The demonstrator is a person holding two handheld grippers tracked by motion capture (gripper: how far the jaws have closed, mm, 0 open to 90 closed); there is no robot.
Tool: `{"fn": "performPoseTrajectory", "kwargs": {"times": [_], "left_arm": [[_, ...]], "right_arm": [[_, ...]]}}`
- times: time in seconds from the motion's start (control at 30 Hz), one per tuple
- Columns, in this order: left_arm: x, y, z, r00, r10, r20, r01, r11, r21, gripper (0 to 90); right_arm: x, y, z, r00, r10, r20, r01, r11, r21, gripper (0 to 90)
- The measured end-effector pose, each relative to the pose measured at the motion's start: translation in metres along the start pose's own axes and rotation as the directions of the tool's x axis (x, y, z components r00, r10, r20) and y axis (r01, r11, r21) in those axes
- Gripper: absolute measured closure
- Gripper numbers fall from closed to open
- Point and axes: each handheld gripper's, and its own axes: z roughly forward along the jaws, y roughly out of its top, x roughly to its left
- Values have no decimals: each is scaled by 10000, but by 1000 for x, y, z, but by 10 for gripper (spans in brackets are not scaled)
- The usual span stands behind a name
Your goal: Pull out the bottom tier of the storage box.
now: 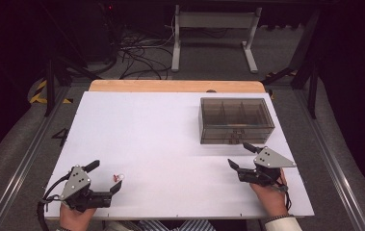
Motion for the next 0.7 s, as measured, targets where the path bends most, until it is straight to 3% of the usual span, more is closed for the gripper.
{"fn": "performPoseTrajectory", "kwargs": {"times": [0.3,0.37,0.4,0.43,0.47,0.5,0.53,0.7], "left_arm": [[0,0,0,10000,-12,-2,12,10000,-15,14],[0,0,0,10000,-9,-2,9,10000,-13,14],[0,0,0,10000,-18,6,18,10000,-11,14],[0,0,0,10000,-16,7,16,10000,-21,14],[0,0,0,10000,-6,3,6,10000,-16,14],[0,0,0,10000,-6,3,6,10000,-16,14],[0,0,0,10000,-12,-14,12,10000,-18,14],[0,0,0,10000,-11,-14,11,10000,-13,14]], "right_arm": [[0,2,-1,9995,-260,163,260,9997,-45,300],[0,2,0,9982,-473,380,473,9989,20,319],[0,1,2,9948,-825,596,823,9966,53,340],[0,1,2,9948,-825,596,823,9966,53,340],[0,2,4,9887,-1208,886,1197,9927,171,362],[0,2,4,9887,-1208,886,1197,9927,171,362],[0,2,5,9830,-1527,1022,1509,9882,257,381],[3,2,6,9740,-1937,1179,1889,9807,504,401]]}}
